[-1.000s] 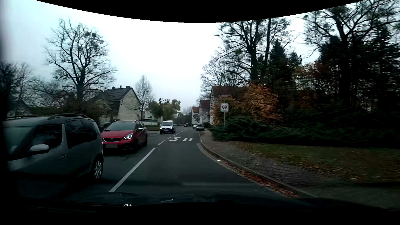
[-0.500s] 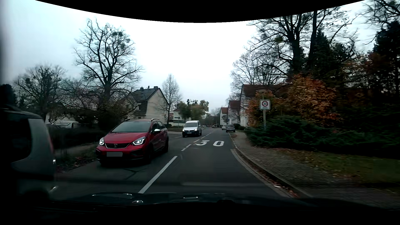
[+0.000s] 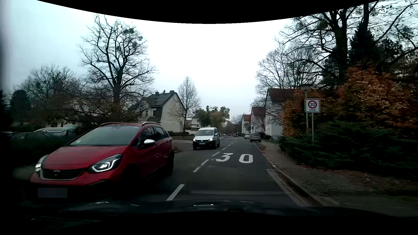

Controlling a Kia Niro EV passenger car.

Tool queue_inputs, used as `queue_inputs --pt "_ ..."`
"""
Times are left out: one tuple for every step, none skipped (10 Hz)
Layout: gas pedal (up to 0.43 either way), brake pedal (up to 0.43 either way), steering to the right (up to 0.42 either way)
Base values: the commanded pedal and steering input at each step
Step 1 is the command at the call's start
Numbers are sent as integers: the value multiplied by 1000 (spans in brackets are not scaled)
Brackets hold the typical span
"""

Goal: Follow the waypoints while adhering to traffic rules and regulations

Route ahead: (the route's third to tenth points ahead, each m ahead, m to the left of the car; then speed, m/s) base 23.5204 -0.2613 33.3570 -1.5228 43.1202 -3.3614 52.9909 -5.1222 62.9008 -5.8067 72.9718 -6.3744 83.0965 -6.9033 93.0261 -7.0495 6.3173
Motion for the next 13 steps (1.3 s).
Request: queue_inputs --pt "220 0 19" --pt "220 0 24" --pt "228 0 27" --pt "228 0 36" --pt "228 0 51" --pt "228 0 59" --pt "228 0 64" --pt "228 0 69" --pt "228 0 72" --pt "228 0 74" --pt "177 0 72" --pt "169 0 69" --pt "169 0 69"
